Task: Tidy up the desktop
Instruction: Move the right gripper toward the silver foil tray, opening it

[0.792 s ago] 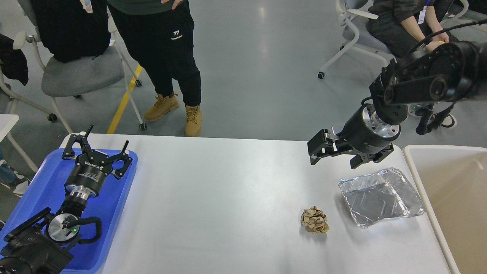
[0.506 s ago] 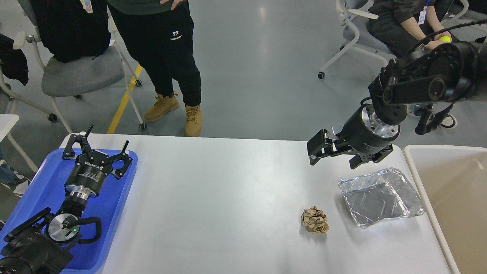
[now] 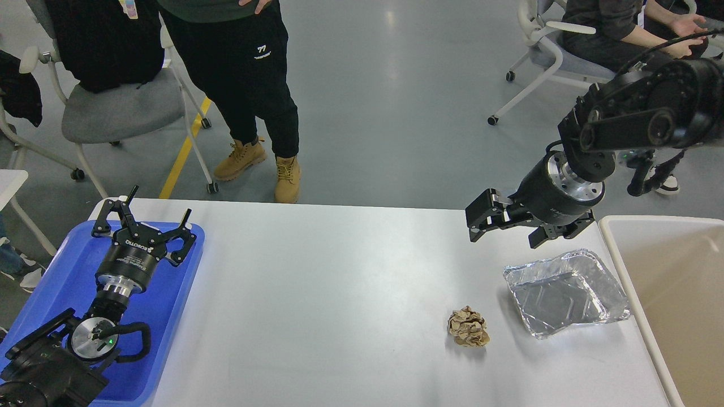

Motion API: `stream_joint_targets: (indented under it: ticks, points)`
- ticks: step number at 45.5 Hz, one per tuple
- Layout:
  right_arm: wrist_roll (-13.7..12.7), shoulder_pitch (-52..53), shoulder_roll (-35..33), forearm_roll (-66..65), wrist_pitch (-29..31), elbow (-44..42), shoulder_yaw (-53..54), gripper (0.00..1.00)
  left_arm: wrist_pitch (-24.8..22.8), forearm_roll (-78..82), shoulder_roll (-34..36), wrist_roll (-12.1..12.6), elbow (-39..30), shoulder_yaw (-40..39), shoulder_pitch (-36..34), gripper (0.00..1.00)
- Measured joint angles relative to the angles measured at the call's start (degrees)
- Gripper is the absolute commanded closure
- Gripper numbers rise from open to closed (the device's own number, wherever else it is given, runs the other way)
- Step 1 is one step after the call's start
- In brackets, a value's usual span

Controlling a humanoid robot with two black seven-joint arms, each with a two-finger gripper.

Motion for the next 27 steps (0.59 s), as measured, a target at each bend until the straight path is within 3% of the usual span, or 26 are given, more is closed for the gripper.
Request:
stream_joint_targets:
  ticks: [27]
  points:
    - [0.1,-5.1,-1.6,-0.4,-0.5,-4.4,0.3,0.0,0.0,0.0,0.0,0.0,0.0,0.0,0.0,0.01]
